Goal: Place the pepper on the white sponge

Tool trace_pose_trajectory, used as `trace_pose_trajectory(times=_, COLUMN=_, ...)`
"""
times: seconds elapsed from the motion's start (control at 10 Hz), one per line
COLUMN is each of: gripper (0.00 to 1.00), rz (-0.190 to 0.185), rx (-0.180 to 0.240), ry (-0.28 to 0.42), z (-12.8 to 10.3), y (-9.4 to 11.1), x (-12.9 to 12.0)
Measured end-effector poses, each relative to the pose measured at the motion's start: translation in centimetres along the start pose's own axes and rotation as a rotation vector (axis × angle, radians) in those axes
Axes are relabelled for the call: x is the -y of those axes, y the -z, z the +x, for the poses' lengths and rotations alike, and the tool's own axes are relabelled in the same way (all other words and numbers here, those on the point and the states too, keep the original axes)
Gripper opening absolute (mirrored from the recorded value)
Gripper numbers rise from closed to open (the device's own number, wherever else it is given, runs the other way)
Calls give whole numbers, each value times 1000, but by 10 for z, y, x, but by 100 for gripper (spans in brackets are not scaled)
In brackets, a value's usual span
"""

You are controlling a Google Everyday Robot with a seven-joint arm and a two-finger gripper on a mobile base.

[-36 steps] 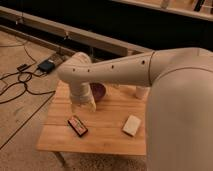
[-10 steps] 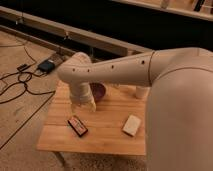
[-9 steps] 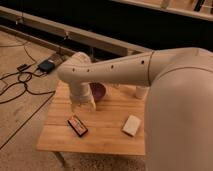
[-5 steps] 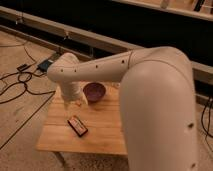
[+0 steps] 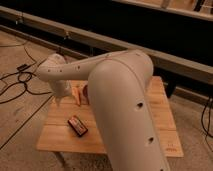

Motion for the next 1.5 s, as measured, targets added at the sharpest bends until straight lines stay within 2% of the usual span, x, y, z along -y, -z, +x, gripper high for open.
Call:
trace_pose_trajectory(times=0.2, gripper=65, rz=-3, rx=7, ry=14, z=-21, y=-11, x=-2)
trace_pose_trajectory(times=0.3, gripper=65, rz=-6, rx=9, ry=22, z=-39, y=-20, x=1)
trace_pose_trajectory(times=0.8, gripper=65, rz=-20, rx=5, ry=39, z=-89, y=-47, x=18)
trace_pose_trajectory(times=1.1, gripper=65, rz=-42, rx=-7, ry=51, z=-107, y=-64, x=26)
trace_pose_trajectory(times=1.5, gripper=65, rz=-57, rx=-33, ry=57, z=-118, y=-87, x=38)
